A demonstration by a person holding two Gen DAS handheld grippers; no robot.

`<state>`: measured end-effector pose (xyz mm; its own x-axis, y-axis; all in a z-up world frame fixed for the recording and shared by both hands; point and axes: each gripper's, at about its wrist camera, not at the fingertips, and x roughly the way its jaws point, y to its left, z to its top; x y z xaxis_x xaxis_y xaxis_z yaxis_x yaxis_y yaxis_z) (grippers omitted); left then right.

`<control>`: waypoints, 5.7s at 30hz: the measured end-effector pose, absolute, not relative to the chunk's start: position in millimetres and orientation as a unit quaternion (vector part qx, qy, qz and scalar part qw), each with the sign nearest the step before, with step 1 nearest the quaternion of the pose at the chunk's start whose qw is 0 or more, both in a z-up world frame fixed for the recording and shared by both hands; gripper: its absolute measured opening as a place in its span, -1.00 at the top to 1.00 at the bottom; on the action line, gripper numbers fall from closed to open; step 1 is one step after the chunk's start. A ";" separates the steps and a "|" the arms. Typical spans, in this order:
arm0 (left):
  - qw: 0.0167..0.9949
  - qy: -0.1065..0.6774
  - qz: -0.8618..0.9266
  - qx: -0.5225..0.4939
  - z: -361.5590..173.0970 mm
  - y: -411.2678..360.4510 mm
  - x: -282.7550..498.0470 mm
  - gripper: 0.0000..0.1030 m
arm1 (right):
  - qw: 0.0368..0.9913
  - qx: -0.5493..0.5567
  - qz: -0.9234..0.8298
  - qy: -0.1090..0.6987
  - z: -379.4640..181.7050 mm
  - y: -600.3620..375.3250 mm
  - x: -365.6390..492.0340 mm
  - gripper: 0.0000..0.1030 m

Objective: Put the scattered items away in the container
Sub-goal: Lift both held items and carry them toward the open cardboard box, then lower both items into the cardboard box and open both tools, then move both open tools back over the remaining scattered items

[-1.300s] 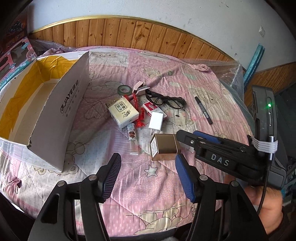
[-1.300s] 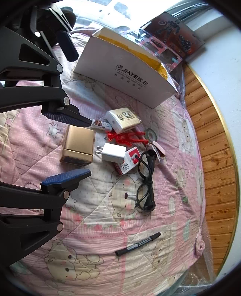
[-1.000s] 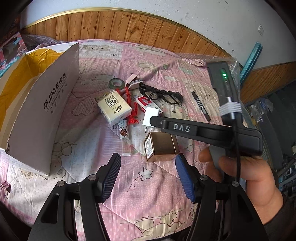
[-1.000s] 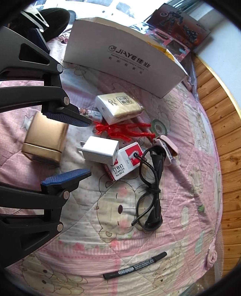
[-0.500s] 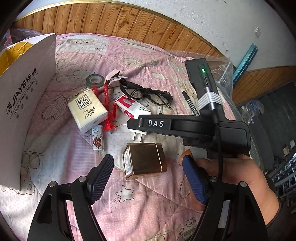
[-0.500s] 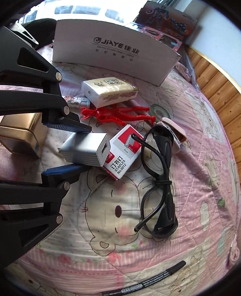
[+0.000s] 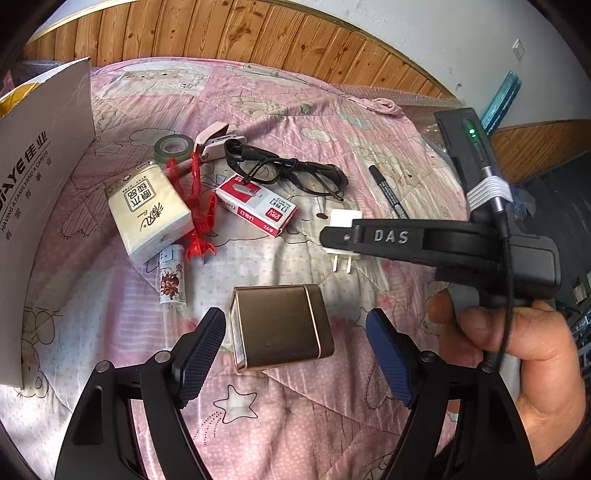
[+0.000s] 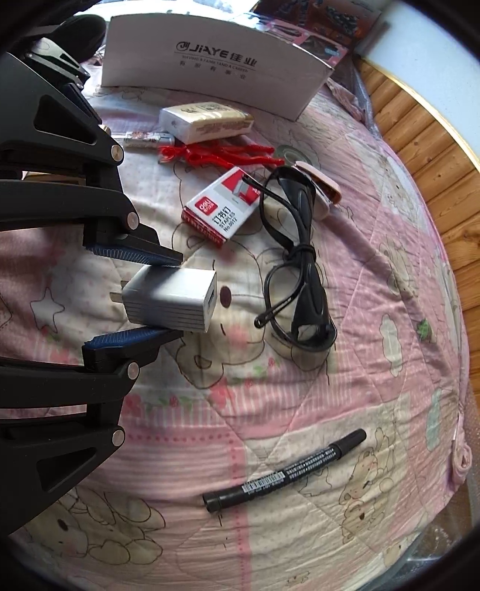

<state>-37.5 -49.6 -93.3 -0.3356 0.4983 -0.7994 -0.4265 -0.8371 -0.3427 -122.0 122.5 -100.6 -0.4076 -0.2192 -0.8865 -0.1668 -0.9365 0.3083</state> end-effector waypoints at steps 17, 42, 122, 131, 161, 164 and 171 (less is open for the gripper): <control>0.231 0.007 0.833 -0.502 -100.5 -57.9 -37.2 0.00 | 0.087 0.525 -0.827 -0.183 -83.2 98.5 -109.3 0.57; 0.214 -0.023 0.866 -0.451 -23.6 -121.3 -13.3 0.00 | 0.117 0.495 -0.851 -0.130 -35.2 21.8 -59.3 0.57; 0.072 -0.132 0.853 -0.500 -13.8 -371.3 -226.3 0.00 | 0.222 0.503 -0.828 0.109 2.2 -256.1 -260.7 0.56; 0.055 -0.111 0.845 -0.520 -27.6 -364.3 -242.1 -0.07 | 0.227 0.491 -0.838 0.069 8.8 -245.4 -256.5 0.12; 0.111 -0.003 0.903 -0.415 47.1 -249.6 -29.1 -0.07 | 0.268 0.392 -0.873 -0.108 19.3 -91.2 -47.0 0.17; 0.119 0.007 0.901 -0.418 45.3 -234.6 -18.0 -0.07 | 0.252 0.396 -0.873 -0.127 15.3 -72.3 -38.8 0.17; 0.144 0.020 0.892 -0.427 32.7 -202.3 2.5 -0.07 | 0.203 0.420 -0.872 -0.148 -0.1 -32.5 -22.2 0.17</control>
<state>2.5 -202.3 32.7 -0.5938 0.2405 -0.7678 -0.2746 -0.9576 -0.0875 -22.2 -32.5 -0.1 -0.5649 -0.4785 -0.6722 0.2294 -0.8737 0.4291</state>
